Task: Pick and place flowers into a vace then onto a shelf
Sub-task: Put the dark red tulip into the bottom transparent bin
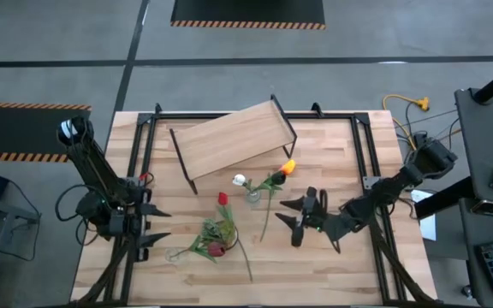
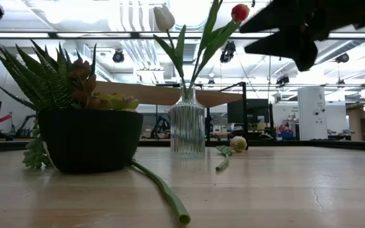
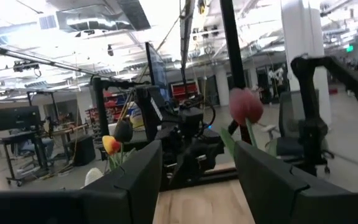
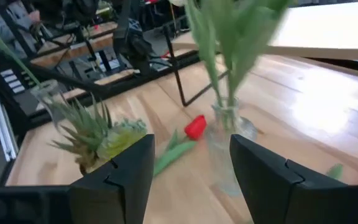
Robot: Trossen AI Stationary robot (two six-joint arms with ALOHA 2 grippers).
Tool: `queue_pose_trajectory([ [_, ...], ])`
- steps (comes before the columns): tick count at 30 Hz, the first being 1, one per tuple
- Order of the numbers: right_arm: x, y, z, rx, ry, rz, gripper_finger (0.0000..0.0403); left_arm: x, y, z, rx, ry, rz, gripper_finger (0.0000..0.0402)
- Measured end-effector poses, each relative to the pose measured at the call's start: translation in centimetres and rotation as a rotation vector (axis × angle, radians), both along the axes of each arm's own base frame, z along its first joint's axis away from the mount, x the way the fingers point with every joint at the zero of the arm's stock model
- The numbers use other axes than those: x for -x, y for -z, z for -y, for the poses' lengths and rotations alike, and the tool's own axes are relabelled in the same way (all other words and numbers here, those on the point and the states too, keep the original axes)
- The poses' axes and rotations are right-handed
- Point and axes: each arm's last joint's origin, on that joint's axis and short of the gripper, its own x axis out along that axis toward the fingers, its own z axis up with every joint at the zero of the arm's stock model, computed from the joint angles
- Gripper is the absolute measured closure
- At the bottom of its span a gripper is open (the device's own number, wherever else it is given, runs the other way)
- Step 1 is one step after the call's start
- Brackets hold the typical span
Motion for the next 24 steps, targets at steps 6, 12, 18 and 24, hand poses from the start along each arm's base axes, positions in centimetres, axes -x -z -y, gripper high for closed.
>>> queue_pose_trajectory([
  [6, -1.4, -0.5, -0.9, 0.069, -0.022, -0.017, 0.0202, -0.1, 0.4, 0.3, -0.045, 0.01, -0.024, 0.0195],
  [12, -1.7, -1.0, -1.3, 0.095, -0.036, -0.017, 0.0202, -0.1, 0.5, 0.3, 0.034, 0.043, -0.026, 0.0127],
  [18, -1.3, -1.0, -1.0, 0.102, -0.037, -0.02, 0.0202, -0.5, 1.3, 1.3, 0.0, 0.115, -0.091, 0.0083],
  [24, -1.3, -1.0, -1.0, 0.127, -0.041, -0.029, 0.0202, -2.1, -0.8, 3.6, -0.077, 0.077, -0.211, 0.0082],
])
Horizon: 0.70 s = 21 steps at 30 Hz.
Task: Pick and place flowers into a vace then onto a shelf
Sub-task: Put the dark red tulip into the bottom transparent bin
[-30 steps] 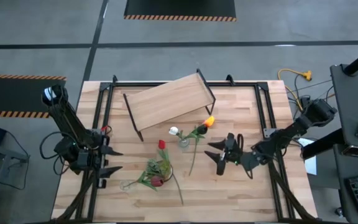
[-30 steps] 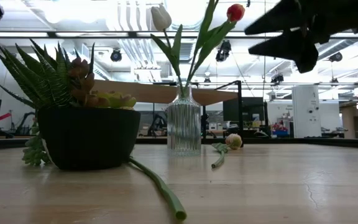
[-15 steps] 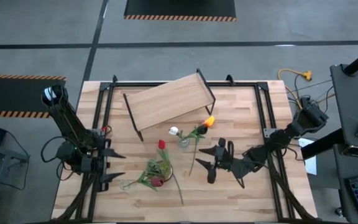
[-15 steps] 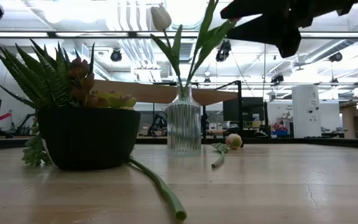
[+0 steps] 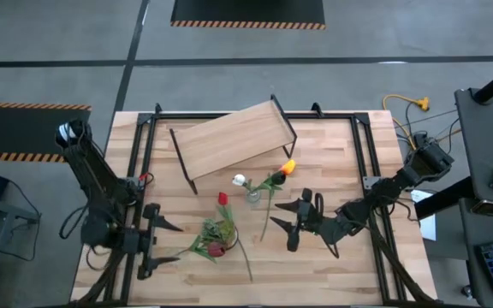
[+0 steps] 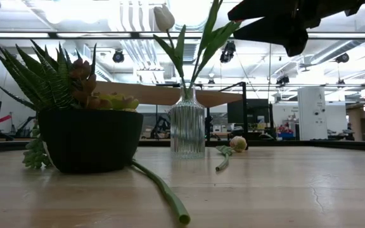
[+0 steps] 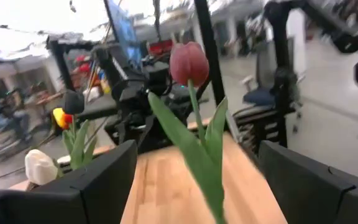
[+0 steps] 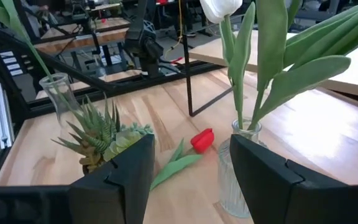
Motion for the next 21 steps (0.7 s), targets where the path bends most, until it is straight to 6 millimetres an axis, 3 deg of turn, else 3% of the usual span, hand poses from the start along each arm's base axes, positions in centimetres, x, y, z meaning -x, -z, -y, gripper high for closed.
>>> queue_pose_trajectory([
  [9, 0.0, 0.0, 0.0, 0.006, 0.0, -0.003, 0.0202, -1.3, -2.6, 1.8, -0.003, -0.148, -0.202, 0.0082],
  [21, 0.0, 0.0, 0.0, 0.015, -0.002, -0.006, 0.0202, -2.4, -2.6, 3.4, 0.122, -0.183, -0.257, 0.0082],
])
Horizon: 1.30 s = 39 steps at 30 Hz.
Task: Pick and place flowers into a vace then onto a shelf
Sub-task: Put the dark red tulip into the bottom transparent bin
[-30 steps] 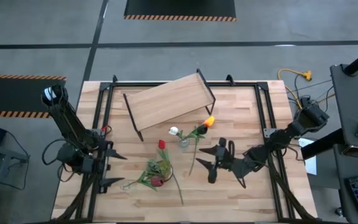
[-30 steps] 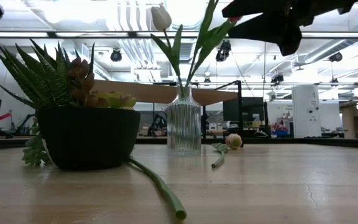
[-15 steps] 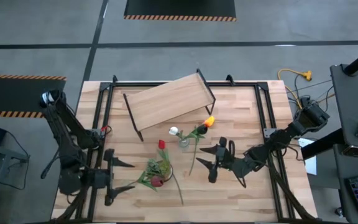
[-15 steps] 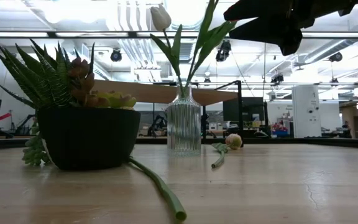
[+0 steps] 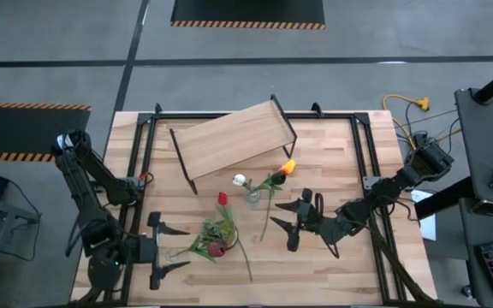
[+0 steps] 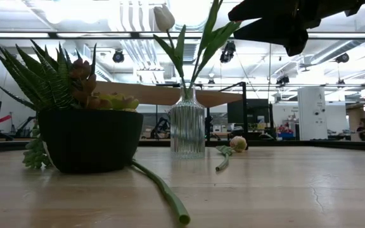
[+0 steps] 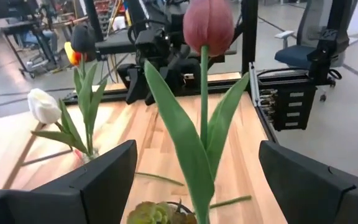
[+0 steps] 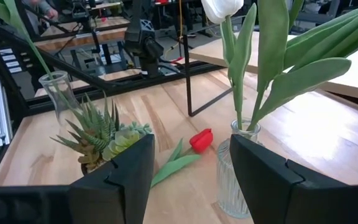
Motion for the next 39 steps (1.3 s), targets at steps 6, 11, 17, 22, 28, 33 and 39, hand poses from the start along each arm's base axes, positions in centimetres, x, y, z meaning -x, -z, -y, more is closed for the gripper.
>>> queue_pose_trajectory([
  [6, 0.0, 0.0, 0.0, 0.0, -0.002, -0.001, 0.0202, -0.5, 1.1, 0.3, -0.004, -0.009, -0.021, 0.0082],
  [11, 0.0, 0.0, 0.0, 0.0, -0.002, -0.001, 0.0202, -1.3, 1.9, 0.4, -0.031, -0.034, -0.037, 0.0082],
  [17, 0.0, 0.1, 0.0, 0.004, -0.002, -0.007, 0.0202, -1.7, 1.8, 0.1, -0.029, -0.053, -0.036, 0.0082],
  [22, 0.0, 0.1, 0.0, 0.002, -0.002, -0.007, 0.0202, -1.9, 1.9, -0.1, -0.023, -0.065, -0.036, 0.011],
  [28, 0.0, 0.1, 0.0, 0.0, -0.001, -0.006, 0.0202, -2.2, 2.0, -0.3, -0.02, -0.08, -0.037, 0.0187],
  [33, 0.0, 0.1, 0.0, 0.001, -0.001, -0.006, 0.0202, -2.2, 2.0, -0.3, -0.018, -0.082, -0.036, 0.026],
  [39, 0.0, 0.1, 0.0, 0.001, -0.001, -0.006, 0.0202, -2.1, 1.8, -0.4, -0.014, -0.085, -0.028, 0.034],
])
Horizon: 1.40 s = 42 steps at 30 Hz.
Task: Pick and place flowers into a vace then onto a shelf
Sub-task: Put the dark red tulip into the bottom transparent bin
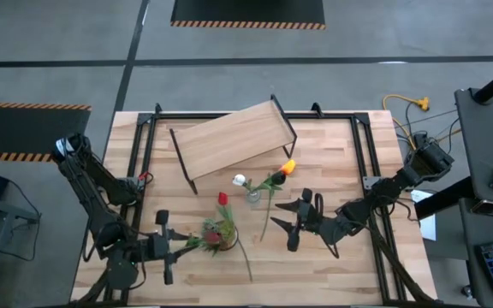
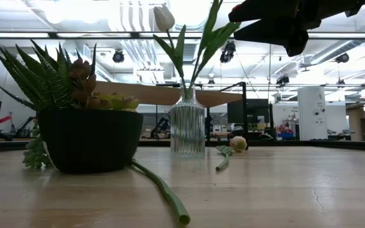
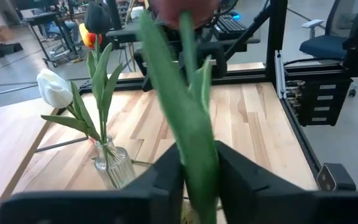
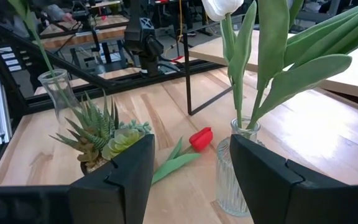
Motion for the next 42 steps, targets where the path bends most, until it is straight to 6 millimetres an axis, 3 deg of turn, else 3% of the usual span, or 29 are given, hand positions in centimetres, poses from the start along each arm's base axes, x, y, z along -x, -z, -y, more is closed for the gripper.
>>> queue_pose_trajectory([
  [5, 0.0, 0.0, 0.0, 0.0, 0.0, 0.0, 0.0202, 0.6, -0.1, 0.4, -0.005, 0.008, 0.012, 0.0395],
  [14, 0.0, 0.0, 0.0, 0.0, 0.0, 0.0, 0.0202, 3.2, -0.5, 1.3, -0.021, -0.047, 0.105, 0.04],
  [21, 0.0, 0.0, 0.0, 0.0, 0.0, -0.001, 0.0202, 3.6, 0.2, 1.7, -0.004, -0.161, 0.184, 0.04],
  [32, 0.0, 0.1, 0.0, 0.003, 0.001, -0.006, 0.0202, 4.0, 3.8, 0.6, 0.139, -0.235, 0.264, 0.0401],
  [42, 0.0, 0.1, 0.0, 0.003, 0.001, -0.005, 0.0202, 4.5, 5.9, 0.2, 0.131, -0.222, 0.26, 0.0401],
])
